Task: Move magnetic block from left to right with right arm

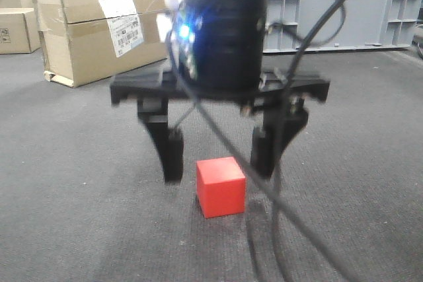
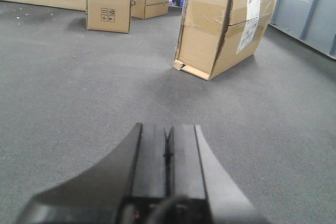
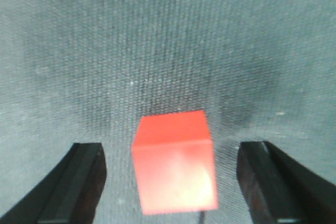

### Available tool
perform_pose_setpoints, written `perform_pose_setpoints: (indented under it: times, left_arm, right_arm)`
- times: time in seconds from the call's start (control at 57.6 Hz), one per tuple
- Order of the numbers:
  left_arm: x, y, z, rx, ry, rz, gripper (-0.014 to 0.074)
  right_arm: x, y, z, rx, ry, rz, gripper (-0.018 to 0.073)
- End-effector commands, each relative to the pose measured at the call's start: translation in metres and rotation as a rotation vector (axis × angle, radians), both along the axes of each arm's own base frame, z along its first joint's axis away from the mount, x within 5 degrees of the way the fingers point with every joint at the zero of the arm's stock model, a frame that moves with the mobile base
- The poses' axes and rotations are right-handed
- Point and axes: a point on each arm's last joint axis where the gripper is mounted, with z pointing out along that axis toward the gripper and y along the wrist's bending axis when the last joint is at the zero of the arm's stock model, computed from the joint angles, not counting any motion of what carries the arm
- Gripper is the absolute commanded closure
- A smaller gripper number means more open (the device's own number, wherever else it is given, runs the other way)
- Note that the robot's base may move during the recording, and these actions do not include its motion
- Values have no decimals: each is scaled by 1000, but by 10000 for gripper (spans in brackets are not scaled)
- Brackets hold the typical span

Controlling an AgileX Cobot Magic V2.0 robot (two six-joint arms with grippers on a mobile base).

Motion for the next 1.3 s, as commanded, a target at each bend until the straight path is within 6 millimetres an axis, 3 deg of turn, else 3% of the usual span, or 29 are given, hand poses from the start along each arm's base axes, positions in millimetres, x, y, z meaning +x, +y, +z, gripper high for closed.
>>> perform_pose_setpoints:
  times: [0.0,0.156,0.295,0.486,0.712,0.955,1.129,1.285]
  left_arm:
    - [-1,1,5,-12,-83,9,722]
    - [-1,1,5,-12,-83,9,722]
    - [-1,1,5,-12,-83,9,722]
    - [-1,1,5,-12,-83,9,722]
    - [-1,1,5,-12,-83,9,722]
    - [-1,1,5,-12,-83,9,722]
    - [-1,1,5,-12,-83,9,722]
    - [-1,1,5,-12,-83,9,722]
  right_arm:
    - [-4,-13,50,66,-146,39,-50]
    - [-16,-32,76,82,-259,157,10]
    - [-30,-60,88,102,-326,192,229]
    - [-46,-116,84,96,-410,166,534]
    - [-69,-177,73,65,-526,185,530]
    - [-97,-230,63,-43,-872,200,530]
    - [-123,-252,48,-57,-1070,26,530]
    - [-145,-256,34,-70,-1159,-6,530]
